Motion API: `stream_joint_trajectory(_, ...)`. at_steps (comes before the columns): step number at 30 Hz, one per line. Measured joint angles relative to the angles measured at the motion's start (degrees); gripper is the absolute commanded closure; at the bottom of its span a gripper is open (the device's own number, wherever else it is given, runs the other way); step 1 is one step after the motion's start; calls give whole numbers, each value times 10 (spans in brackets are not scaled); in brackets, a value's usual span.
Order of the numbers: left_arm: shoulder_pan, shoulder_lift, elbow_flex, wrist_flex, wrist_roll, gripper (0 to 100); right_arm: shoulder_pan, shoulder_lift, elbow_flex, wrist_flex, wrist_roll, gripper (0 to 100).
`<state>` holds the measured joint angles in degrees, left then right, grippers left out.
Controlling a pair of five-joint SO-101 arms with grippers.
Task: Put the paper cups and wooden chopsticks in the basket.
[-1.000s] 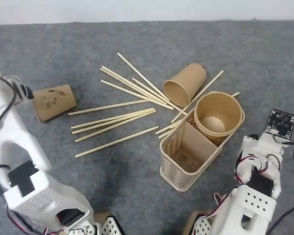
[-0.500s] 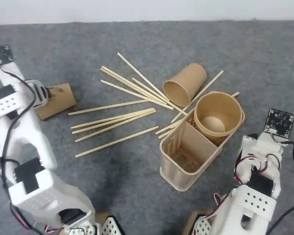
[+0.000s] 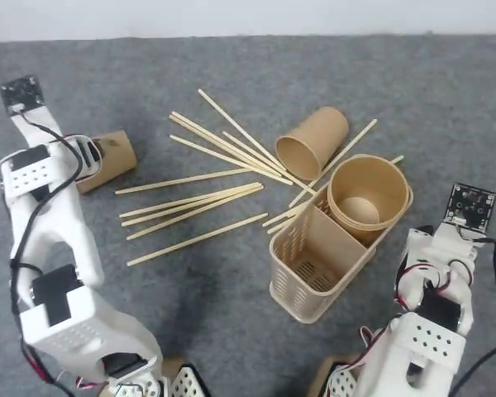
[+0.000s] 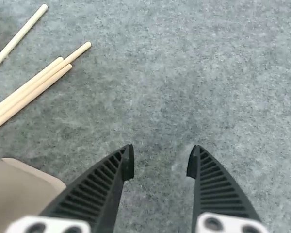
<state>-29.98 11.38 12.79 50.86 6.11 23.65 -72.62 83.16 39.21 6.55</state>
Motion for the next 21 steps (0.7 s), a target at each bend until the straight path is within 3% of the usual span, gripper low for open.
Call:
stream_joint_trajectory(3,15,14,0,0,1,817,0,0,0,0,0,805)
stream_joint_trajectory(7,29,59,-23,-4,-1,986,0,0,3,0,0,805)
stream_joint_trajectory(21,29,185,-184,97,-1,990,0,0,7,0,2,805)
